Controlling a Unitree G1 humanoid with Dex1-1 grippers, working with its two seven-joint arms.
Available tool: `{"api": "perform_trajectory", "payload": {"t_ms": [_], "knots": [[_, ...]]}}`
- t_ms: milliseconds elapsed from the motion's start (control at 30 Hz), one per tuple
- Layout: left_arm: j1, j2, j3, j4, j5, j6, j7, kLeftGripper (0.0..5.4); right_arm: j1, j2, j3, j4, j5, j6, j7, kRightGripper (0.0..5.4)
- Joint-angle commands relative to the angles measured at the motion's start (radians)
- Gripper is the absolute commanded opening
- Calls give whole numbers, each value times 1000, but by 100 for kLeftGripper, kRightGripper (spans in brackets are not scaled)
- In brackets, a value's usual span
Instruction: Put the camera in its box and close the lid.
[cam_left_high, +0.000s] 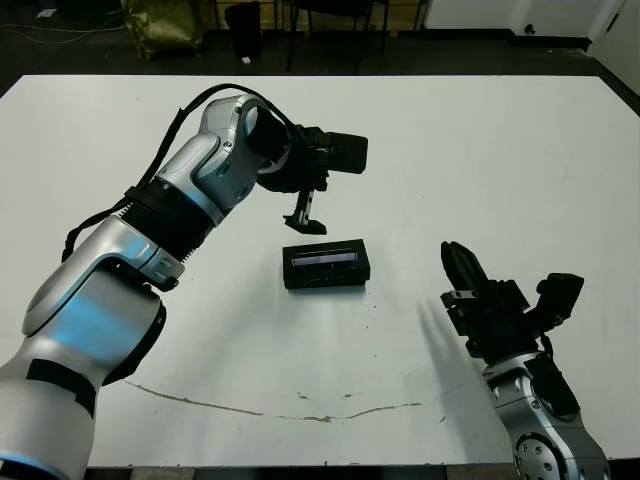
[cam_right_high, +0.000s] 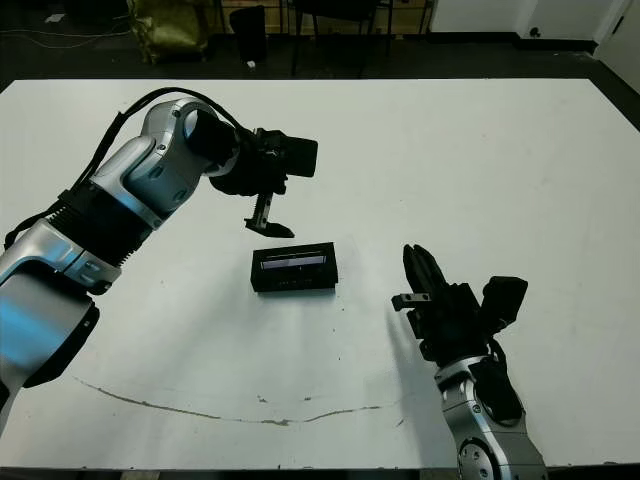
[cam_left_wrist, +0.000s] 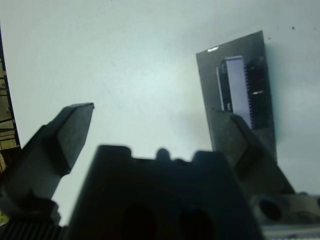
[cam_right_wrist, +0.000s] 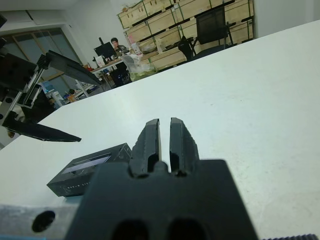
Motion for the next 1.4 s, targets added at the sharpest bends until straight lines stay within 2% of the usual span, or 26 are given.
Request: {"api": "perform_trajectory", "payload": {"t_ms": [33,167,333,533,633,700,800,933,1067,1267,1400], "knots": [[15,22,11,-14,7,10,0,539,10,3,1,5,4,22,-14,0],[39,47,65,-49,-24,-2,15,539,12,9,7,8,-4,9,-15,0],[99,75,205,-133,-107,117,72,539,11,13,-2,11,18,11,-10,0],[321,57,432,-376,-247,297,274,539,4,4,-5,-1,-5,15,-33,0],[470,-13,523,-526,-295,317,447,539,1,8,-4,2,0,14,-34,0],[558,-74,573,-602,-337,304,550,519,2,9,-3,1,-1,15,-38,0],[684,-153,623,-674,-405,223,653,456,4,10,-4,2,-2,12,-39,0],[807,-219,631,-726,-474,126,726,360,5,8,-8,0,2,15,-39,0],[920,-269,610,-786,-490,54,814,262,6,10,-8,-4,0,18,-44,0],[1036,-339,595,-840,-560,3,897,115,-23,3,-1,17,-5,7,-27,0],[1097,-366,614,-888,-629,7,936,16,-81,-7,24,14,-27,45,-45,0]]}}
